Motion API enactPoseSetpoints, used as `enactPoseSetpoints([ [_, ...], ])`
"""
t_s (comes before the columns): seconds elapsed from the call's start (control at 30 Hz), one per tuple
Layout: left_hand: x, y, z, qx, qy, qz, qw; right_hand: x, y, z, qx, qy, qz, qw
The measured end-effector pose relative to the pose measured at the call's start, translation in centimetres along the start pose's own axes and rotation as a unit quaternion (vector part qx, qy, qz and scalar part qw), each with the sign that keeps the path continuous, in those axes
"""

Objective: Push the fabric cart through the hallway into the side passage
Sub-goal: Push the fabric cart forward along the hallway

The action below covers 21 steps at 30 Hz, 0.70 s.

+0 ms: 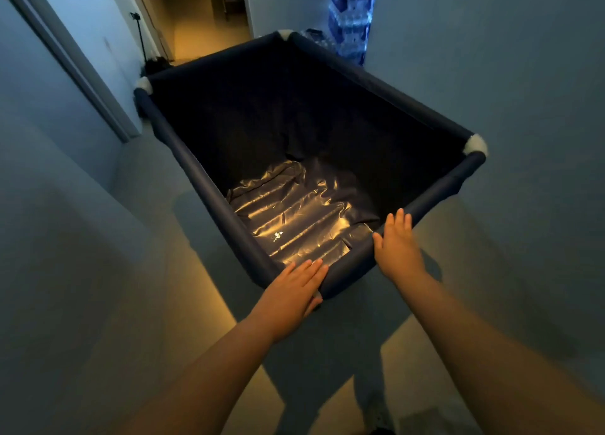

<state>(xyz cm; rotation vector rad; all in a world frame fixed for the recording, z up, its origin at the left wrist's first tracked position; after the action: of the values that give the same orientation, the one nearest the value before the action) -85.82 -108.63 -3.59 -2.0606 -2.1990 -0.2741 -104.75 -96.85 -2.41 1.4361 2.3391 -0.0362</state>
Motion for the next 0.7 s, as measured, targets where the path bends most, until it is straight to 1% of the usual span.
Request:
enactPoseSetpoints([
  [0.07, -0.8, 2.1, -0.4, -0.009, -0.005, 0.02, 1.0, -2.4, 3.2, 1.5, 0.008, -0.002, 0.005, 1.0],
  [0.13, -1.9, 3.5, -0.7, -0.009, -0.005, 0.021, 1.0, -4.3, 5.9, 3.1, 0.015, 0.012, 0.007, 1.0],
  [0.27, -2.5, 4.4, -0.7, -0.016, -0.004, 0.022, 1.0, -5.8, 9.3, 5.1, 0.023, 0.061, 0.014, 0.998],
  [0.4, -0.8, 3.9, 0.3, -0.013, 0.021, 0.029, 0.999, -5.0, 10.2, 5.0, 0.014, 0.057, 0.022, 0.998],
  [0.53, 1.4, 3.5, 1.4, 0.019, 0.059, 0.016, 0.998, -3.2, 10.4, 4.4, -0.001, 0.06, 0.013, 0.998],
  [0.6, 2.5, 3.4, 1.5, 0.041, 0.067, 0.027, 0.997, -2.3, 10.6, 4.2, 0.015, 0.042, 0.008, 0.999],
  [0.7, 4.1, 3.3, 1.7, 0.084, 0.027, 0.046, 0.995, -0.7, 11.0, 3.8, 0.043, 0.018, -0.013, 0.999],
])
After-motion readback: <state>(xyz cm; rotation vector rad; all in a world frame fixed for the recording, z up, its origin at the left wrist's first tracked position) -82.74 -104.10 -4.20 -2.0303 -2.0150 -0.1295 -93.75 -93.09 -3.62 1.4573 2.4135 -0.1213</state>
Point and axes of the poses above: each hand's wrist, its own y-axis away from the middle knuckle, its own z-axis out of the palm, x = y × z, the point moved 3 cm from there along -y, towards the middle knuckle
